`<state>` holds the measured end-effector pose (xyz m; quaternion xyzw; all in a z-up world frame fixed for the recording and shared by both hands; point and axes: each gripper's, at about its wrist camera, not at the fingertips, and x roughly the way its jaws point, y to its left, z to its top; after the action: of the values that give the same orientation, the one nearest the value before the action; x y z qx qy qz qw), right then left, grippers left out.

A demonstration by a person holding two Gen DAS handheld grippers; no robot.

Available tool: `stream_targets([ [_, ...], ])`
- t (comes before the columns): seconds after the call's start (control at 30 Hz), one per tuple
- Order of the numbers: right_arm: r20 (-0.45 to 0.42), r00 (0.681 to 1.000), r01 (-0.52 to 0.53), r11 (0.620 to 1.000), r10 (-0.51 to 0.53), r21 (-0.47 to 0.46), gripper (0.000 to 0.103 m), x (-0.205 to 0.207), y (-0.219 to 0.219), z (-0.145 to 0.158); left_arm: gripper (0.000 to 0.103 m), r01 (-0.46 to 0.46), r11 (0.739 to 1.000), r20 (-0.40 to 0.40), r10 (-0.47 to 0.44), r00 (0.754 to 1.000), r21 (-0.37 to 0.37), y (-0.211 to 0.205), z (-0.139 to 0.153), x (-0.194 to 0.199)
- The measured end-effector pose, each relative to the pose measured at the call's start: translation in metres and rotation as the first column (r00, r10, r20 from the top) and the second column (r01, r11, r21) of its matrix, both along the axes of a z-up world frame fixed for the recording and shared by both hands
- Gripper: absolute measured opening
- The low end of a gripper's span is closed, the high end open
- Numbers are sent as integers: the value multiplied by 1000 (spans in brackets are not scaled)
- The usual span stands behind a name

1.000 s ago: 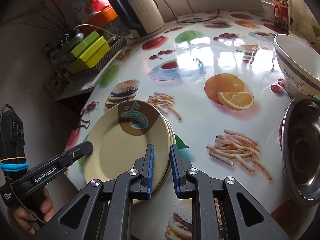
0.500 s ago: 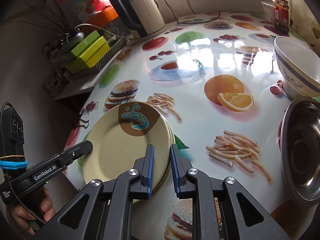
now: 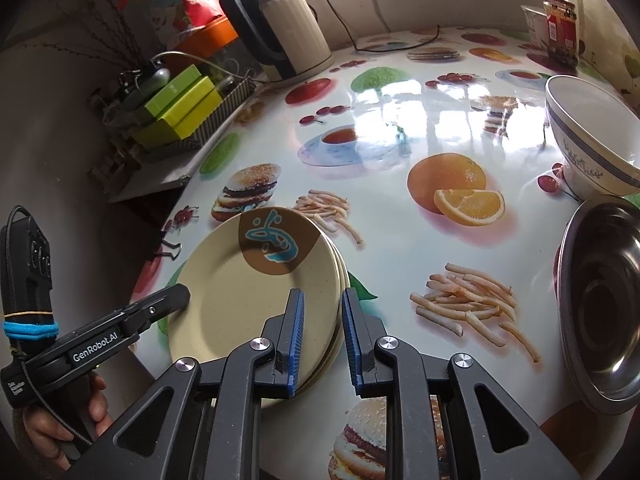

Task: Organize plates and bowls
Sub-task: 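Lower the cream plate onto the stack and open both tools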

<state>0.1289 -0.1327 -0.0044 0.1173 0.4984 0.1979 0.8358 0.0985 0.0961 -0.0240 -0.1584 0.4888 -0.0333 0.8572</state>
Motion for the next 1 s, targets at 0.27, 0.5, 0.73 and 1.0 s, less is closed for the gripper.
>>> stream_targets([
  [0.27, 15, 999, 28, 1000, -28, 11, 39, -3, -9, 0, 37, -4, 999, 0, 4, 1000, -34, 1, -5, -8],
  [0.5, -13, 999, 31, 999, -31, 32, 41, -3, -13, -9, 38, -21, 995, -17, 20, 1000, -93, 6, -12, -9],
  [0.73, -32, 999, 0, 999, 1, 48, 41, 2, -4, -16, 38, -5, 994, -19, 3, 1000, -108, 1, -15, -5],
  [1.0, -57, 998, -11, 996, 16, 85, 41, 9, -2, -22, 38, -3, 993, -15, 1, 1000, -118, 1, -15, -1],
])
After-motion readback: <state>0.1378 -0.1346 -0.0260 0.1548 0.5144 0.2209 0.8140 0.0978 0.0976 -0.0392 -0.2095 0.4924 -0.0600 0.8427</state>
